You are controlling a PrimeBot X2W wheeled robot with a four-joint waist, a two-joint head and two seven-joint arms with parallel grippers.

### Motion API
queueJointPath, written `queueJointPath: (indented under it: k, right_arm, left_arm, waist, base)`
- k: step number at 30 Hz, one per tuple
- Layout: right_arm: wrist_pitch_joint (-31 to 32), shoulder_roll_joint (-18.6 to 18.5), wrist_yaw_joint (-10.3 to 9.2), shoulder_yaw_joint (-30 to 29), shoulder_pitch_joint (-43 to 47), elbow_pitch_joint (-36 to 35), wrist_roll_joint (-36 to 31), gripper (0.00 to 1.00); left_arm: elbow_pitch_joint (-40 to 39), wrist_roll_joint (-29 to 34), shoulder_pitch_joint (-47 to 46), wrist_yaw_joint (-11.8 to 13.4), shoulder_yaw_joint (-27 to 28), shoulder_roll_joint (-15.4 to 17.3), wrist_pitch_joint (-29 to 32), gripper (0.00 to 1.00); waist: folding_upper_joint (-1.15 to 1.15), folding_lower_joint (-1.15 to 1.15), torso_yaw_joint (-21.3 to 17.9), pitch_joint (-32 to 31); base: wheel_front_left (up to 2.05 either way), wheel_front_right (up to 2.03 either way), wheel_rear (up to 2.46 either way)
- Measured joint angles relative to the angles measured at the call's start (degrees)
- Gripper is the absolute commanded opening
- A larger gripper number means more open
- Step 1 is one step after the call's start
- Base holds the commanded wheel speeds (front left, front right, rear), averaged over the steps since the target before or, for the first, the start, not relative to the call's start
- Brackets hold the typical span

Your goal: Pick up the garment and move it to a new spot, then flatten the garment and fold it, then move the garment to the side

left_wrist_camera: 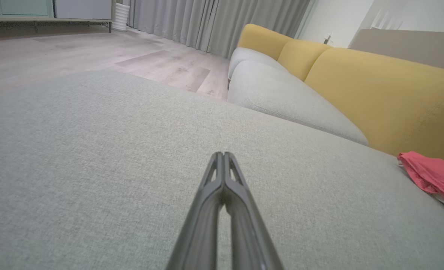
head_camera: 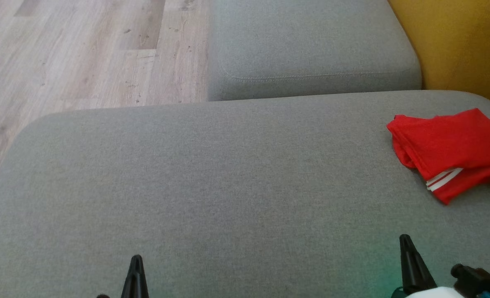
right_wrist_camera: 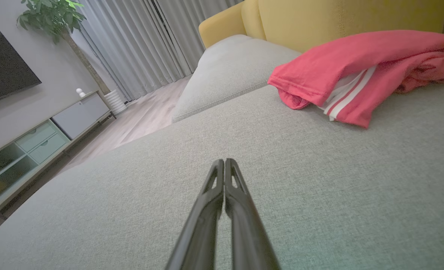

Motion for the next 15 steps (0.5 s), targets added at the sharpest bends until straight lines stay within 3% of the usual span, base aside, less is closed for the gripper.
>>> queueJointPath:
  k: [15]
  right_arm:
    - [2.3, 0.0, 0.00, -1.3, -2.3, 0.0, 10.6, 0.00]
  left_arm:
    - [1.2, -10.8, -2.5, -2.0, 1.8, 0.3, 2.1, 0.00]
  waist:
    - [0.00, 0.00, -0.3, 0.9]
  base:
    - [0.00, 0.00, 0.00]
